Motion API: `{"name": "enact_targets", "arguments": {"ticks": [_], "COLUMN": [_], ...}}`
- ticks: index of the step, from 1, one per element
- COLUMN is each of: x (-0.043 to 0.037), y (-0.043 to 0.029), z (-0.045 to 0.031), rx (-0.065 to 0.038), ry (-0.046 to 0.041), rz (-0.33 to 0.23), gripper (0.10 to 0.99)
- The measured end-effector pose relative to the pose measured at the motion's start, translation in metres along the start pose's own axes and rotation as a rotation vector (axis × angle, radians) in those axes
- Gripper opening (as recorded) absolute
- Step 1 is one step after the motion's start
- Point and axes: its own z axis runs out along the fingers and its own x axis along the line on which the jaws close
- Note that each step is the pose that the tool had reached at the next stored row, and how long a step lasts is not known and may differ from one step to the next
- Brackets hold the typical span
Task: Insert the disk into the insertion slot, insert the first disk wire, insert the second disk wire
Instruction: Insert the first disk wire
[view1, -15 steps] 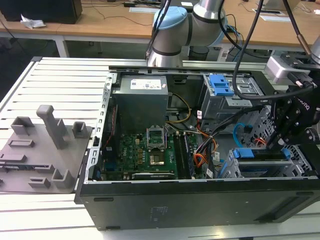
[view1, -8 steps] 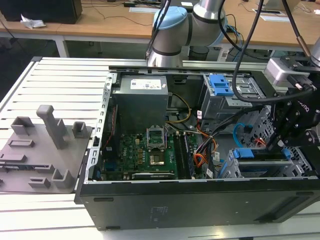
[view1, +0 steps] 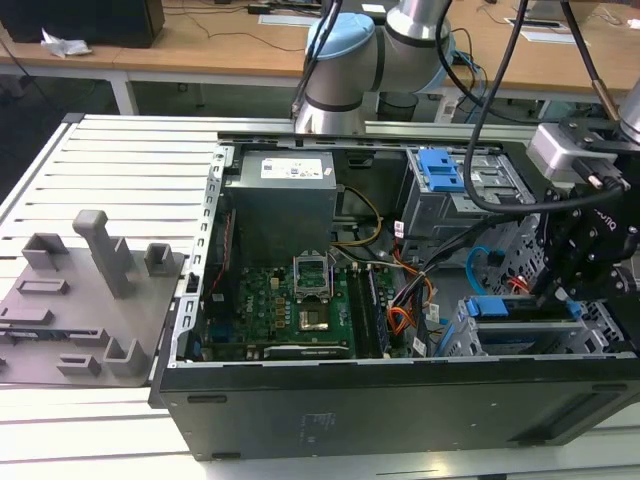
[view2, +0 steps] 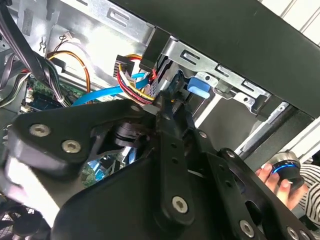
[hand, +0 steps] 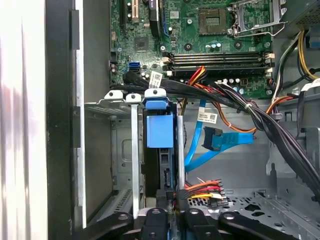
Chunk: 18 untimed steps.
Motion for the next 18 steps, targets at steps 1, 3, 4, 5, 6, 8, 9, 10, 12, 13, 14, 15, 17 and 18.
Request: {"name": "enact_targets", "arguments": {"ticks": [1, 3, 4, 5, 6, 8, 9, 10, 12, 13, 14, 15, 17, 18], "x": [0.0000, 0.0001, 0.0002, 0.0006, 0.0010, 0.0020, 0.0024, 0.0026, 0.0027, 0.0026, 0.0027, 0.0027, 0.0027, 0.0027], "y": [0.0000, 0.0000, 0.0001, 0.0003, 0.0006, 0.0012, 0.0015, 0.0016, 0.0017, 0.0017, 0.0017, 0.0017, 0.0017, 0.0017], "z": [-0.0005, -0.0016, -0.0036, -0.0093, -0.0153, -0.0309, -0.0377, -0.0399, -0.0411, -0.0412, -0.0414, -0.0415, -0.0416, -0.0416], "rx": [0.000, 0.000, 0.000, 0.000, 0.000, 0.000, 0.000, 0.000, 0.000, 0.000, 0.000, 0.000, 0.000, 0.000], "ry": [0.0011, 0.0013, 0.0012, 0.0014, 0.0011, 0.0011, 0.0013, 0.0012, 0.0009, 0.0009, 0.0013, 0.0012, 0.0012, 0.0012], "rz": [0.000, 0.000, 0.000, 0.000, 0.000, 0.000, 0.000, 0.000, 0.000, 0.000, 0.000, 0.000, 0.000, 0.000], "gripper": [0.247, 0.247, 0.247, 0.247, 0.247, 0.247, 0.247, 0.247, 0.247, 0.247, 0.247, 0.247, 0.247, 0.247]}}
